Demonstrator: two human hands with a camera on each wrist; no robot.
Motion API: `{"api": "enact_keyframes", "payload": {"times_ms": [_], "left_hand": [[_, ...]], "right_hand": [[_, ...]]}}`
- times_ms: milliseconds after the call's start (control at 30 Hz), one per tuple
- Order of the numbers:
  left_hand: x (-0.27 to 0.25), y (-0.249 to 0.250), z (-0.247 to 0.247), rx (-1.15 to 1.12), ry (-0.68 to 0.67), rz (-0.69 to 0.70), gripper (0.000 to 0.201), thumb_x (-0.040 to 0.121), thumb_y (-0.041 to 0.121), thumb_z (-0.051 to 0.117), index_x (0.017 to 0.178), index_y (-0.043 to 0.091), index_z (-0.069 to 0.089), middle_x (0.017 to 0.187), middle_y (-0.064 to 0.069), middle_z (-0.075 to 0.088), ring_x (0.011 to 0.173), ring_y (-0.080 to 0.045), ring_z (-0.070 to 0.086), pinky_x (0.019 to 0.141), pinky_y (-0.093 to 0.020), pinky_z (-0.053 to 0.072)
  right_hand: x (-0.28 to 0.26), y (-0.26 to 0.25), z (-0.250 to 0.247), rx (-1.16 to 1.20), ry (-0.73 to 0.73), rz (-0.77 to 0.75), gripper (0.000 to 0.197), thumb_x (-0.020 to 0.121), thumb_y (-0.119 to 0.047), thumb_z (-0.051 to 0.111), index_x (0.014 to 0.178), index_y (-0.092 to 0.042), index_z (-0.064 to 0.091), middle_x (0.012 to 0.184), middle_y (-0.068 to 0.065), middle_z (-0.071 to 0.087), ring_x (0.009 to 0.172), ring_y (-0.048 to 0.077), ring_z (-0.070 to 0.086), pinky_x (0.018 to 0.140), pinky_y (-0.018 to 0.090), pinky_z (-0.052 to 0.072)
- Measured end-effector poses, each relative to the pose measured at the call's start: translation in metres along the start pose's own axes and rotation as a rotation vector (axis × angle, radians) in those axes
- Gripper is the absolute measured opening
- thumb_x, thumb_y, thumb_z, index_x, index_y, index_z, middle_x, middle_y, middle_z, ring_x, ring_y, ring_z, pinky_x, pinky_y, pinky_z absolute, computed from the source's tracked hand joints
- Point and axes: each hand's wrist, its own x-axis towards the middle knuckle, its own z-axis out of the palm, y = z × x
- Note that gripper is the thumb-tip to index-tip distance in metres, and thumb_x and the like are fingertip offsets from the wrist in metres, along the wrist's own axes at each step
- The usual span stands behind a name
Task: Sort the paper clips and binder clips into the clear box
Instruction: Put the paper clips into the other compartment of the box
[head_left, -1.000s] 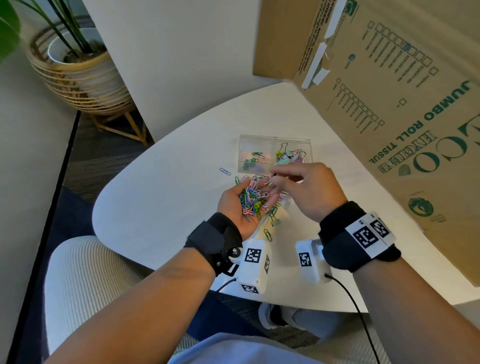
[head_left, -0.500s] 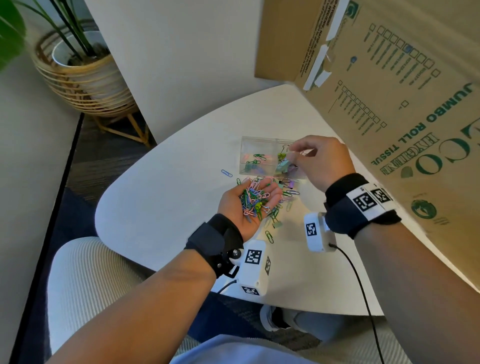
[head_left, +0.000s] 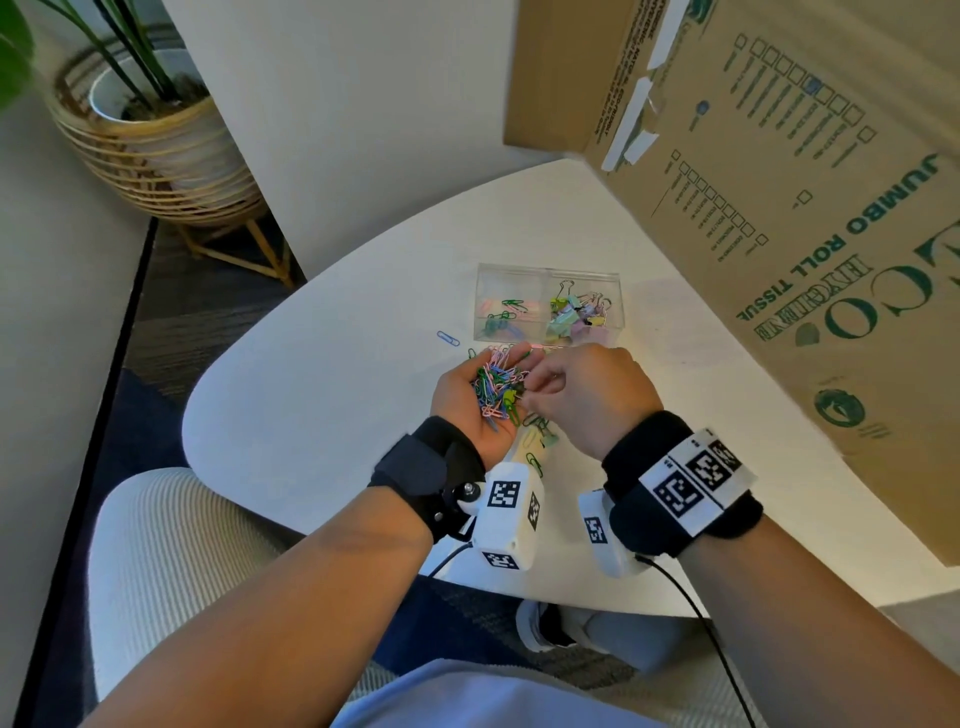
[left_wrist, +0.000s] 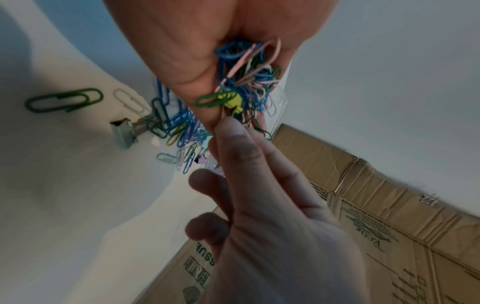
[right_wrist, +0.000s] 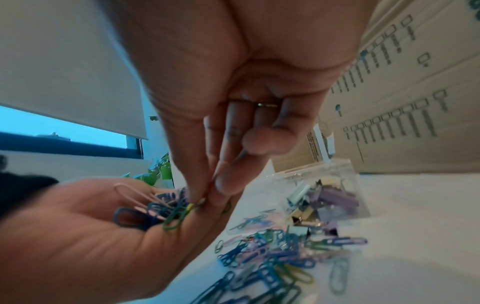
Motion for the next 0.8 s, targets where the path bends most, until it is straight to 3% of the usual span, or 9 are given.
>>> {"api": "enact_keyframes", "payload": {"times_ms": [67,200,333,433,533,700,800], "left_hand": [[0.000,0.002,0.001,0.003,0.019,0.007,0.043,0.100,0.028,0.032,0.100,-0.002,0.062,0.092,-0.018,0.070,0.080,-0.028,0.070,0.069,-0.036,0.059],[-0.002,0.006,0.007,-0.004,0.032,0.018,0.043,0.101,0.028,0.032,0.100,-0.003,0.062,0.087,-0.019,0.071,0.074,-0.029,0.072,0.060,-0.036,0.060],[-0.002,0.007,0.008,-0.012,0.035,0.005,0.042,0.101,0.027,0.033,0.102,-0.004,0.062,0.088,-0.020,0.071,0.076,-0.030,0.071,0.063,-0.037,0.060],[-0.001,0.007,0.004,-0.011,0.049,-0.005,0.042,0.101,0.028,0.035,0.101,-0.003,0.063,0.089,-0.019,0.072,0.073,-0.030,0.072,0.065,-0.037,0.059],[-0.001,0.004,0.001,-0.041,0.056,-0.030,0.043,0.100,0.026,0.038,0.098,-0.007,0.064,0.090,-0.022,0.070,0.074,-0.035,0.071,0.070,-0.043,0.058],[-0.001,-0.001,0.000,-0.020,0.050,-0.075,0.055,0.101,0.029,0.038,0.082,-0.011,0.072,0.093,-0.024,0.070,0.080,-0.036,0.071,0.077,-0.045,0.056],[-0.002,-0.002,0.001,-0.003,0.053,-0.082,0.054,0.100,0.028,0.038,0.082,-0.011,0.072,0.094,-0.024,0.070,0.081,-0.037,0.071,0.078,-0.045,0.055]], "right_hand": [[0.000,0.003,0.001,0.141,0.012,0.033,0.009,0.075,-0.023,0.076,0.073,-0.030,0.072,0.072,-0.014,0.069,0.078,0.009,0.067,0.080,0.028,0.054],[-0.002,0.009,0.000,0.396,0.045,0.075,0.012,0.073,-0.013,0.078,0.074,-0.025,0.077,0.069,-0.013,0.070,0.069,0.002,0.065,0.072,0.019,0.051],[-0.008,0.014,-0.006,0.669,0.080,0.112,0.013,0.075,-0.004,0.077,0.078,-0.017,0.077,0.051,-0.015,0.063,0.045,-0.003,0.052,0.047,0.009,0.039],[-0.010,0.018,-0.011,0.813,0.119,0.138,0.012,0.076,-0.001,0.075,0.079,-0.013,0.076,0.048,-0.011,0.060,0.040,0.001,0.044,0.040,0.012,0.034],[-0.004,0.024,-0.019,0.891,0.223,0.190,0.011,0.076,-0.004,0.076,0.078,-0.015,0.076,0.067,-0.002,0.071,0.044,0.008,0.043,0.043,0.020,0.036],[0.024,0.031,-0.039,0.849,0.428,0.260,0.014,0.077,-0.007,0.073,0.074,-0.020,0.074,0.063,-0.002,0.065,0.046,0.008,0.044,0.045,0.023,0.038],[0.042,0.040,-0.042,0.789,0.443,0.273,0.014,0.080,-0.008,0.072,0.075,-0.022,0.074,0.069,0.005,0.068,0.047,0.008,0.048,0.046,0.023,0.043]]}}
